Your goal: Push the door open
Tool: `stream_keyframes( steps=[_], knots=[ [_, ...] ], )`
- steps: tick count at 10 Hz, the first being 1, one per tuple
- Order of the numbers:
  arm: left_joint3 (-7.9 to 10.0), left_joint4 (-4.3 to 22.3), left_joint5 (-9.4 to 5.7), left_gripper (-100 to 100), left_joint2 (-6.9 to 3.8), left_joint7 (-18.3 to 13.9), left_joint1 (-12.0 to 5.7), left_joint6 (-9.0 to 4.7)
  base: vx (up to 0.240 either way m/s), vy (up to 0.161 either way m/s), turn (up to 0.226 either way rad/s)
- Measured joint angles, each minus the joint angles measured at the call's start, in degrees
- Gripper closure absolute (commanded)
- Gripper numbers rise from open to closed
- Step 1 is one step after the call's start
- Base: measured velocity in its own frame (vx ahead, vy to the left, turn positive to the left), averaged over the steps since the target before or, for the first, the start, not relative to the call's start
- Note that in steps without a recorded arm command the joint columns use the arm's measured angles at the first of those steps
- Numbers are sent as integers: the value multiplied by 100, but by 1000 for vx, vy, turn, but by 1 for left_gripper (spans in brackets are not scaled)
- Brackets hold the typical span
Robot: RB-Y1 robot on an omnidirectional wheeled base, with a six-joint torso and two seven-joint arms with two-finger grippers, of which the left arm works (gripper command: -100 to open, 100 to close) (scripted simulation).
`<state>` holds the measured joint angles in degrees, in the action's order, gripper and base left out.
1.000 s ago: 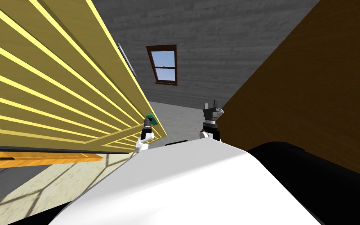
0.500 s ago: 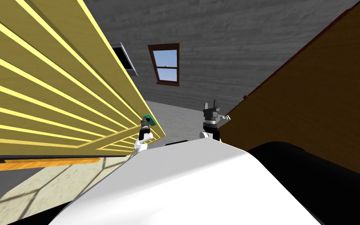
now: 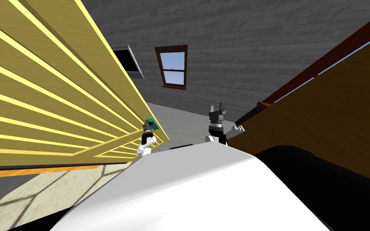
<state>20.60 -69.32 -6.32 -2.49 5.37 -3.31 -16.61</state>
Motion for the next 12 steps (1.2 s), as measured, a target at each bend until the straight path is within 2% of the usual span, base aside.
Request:
stream_keyframes(
  steps=[4,8,10,12],
  knots=[
    [155,24,-34,100,-43,23,44,16,185,-34,46],
    [450,-13,-91,100,-87,74,37,1,204,-40,56],
    [602,-118,-108,100,-22,125,92,36,188,-26,56],
    [723,-114,-134,100,0,144,112,15,166,-29,44]
  ],
)
